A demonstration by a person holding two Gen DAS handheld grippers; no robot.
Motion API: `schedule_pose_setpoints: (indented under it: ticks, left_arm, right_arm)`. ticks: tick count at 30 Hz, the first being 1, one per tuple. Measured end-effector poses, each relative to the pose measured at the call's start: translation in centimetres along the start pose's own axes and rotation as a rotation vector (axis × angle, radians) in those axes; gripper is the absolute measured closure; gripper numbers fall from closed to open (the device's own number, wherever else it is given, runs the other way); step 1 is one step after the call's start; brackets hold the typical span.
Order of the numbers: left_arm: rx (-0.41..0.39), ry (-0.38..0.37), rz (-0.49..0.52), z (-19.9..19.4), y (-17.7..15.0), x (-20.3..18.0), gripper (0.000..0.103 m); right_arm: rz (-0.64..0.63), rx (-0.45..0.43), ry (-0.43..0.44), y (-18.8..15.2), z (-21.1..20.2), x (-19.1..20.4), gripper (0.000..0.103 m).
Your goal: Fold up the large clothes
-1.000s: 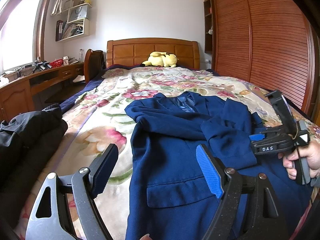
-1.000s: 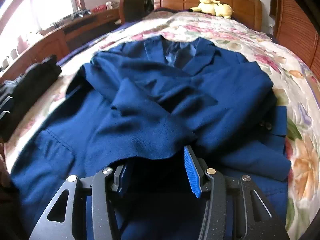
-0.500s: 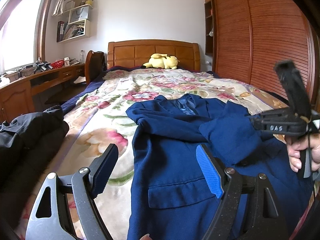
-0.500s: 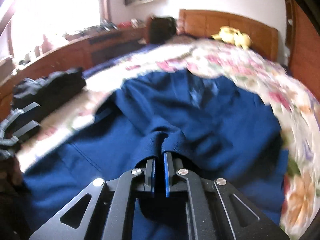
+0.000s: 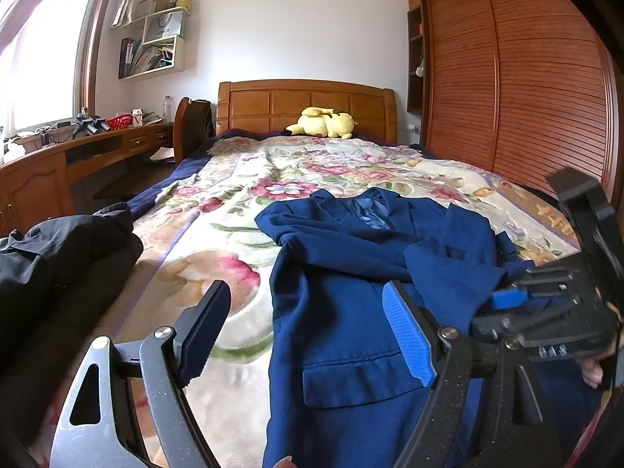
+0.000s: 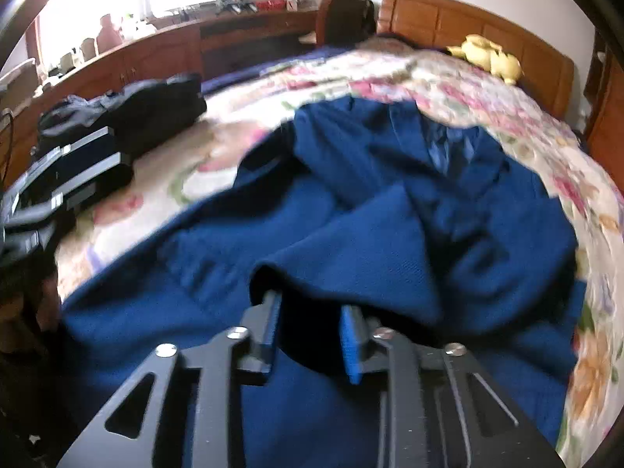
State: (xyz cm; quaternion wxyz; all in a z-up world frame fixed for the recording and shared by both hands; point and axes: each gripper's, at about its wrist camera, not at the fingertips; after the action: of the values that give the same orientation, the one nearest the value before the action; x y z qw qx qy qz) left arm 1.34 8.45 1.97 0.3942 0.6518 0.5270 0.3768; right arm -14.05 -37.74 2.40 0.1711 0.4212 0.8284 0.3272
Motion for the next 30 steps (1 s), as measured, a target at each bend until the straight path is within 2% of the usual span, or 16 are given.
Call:
schedule_pose_setpoints:
  ticks: [5,11,14,18,25,26,27,28,30]
  left_arm:
    - [-0.002,0.0,0.0,0.0,0.0,0.0,0.022]
    - [-0.002,-0.001,0.0,0.0,0.1,0.0,0.022]
    - [-0.002,-0.001,0.001,-0.1,0.1,-0.1,0.022]
    - [-0.001,-0.003,0.011,-0.1,0.1,-0.1,0.022]
    - [0.006,-0.014,0.006,0.1,0.2,0.0,0.022]
    - [0.005,-0.014,0.004,0.0,0.2,0.1,0.022]
    - [0.004,-0.014,0.001,0.0,0.3,0.1,0.022]
    - [0.003,-0.014,-0.001,0.0,0.3,0.2,0.022]
    - [-0.001,-0.014,-0.006,-0.2,0.4,0.6,0.022]
  right_arm:
    - [0.006,-0.013,0.005,-1.5,-2.2,-0.4,0.061]
    - [0.045,-0.182,-0.01,-1.4,-7.3,-1.7,0.061]
    - [0.088,-0.216,-0.019,-0.6,-7.7,-4.1,0.059]
    - [0.147,-0.148,-0.055,0.6,-3.9,-7.2,0.059]
    - [0.249,0.033,0.051,0.2,2.2,-8.9,0.059]
    - [0.247,0.045,0.065,0.2,2.5,-8.9,0.061]
    - [0.244,0.057,0.092,0.4,2.5,-9.1,0.077]
    - [0.233,0.069,0.128,0.6,2.7,-8.8,0.102]
    - [0.209,0.063,0.169,1.6,2.6,-8.4,0.102]
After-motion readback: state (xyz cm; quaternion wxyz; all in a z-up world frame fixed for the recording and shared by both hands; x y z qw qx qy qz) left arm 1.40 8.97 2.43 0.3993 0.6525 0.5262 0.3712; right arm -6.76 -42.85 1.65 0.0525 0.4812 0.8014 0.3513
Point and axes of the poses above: each gripper's, at about its wrist camera, not at the fingertips, and z roughly the way its jaws point, x to its left, y to its top, and after that the axes turned 7 degrees about z, right-handed
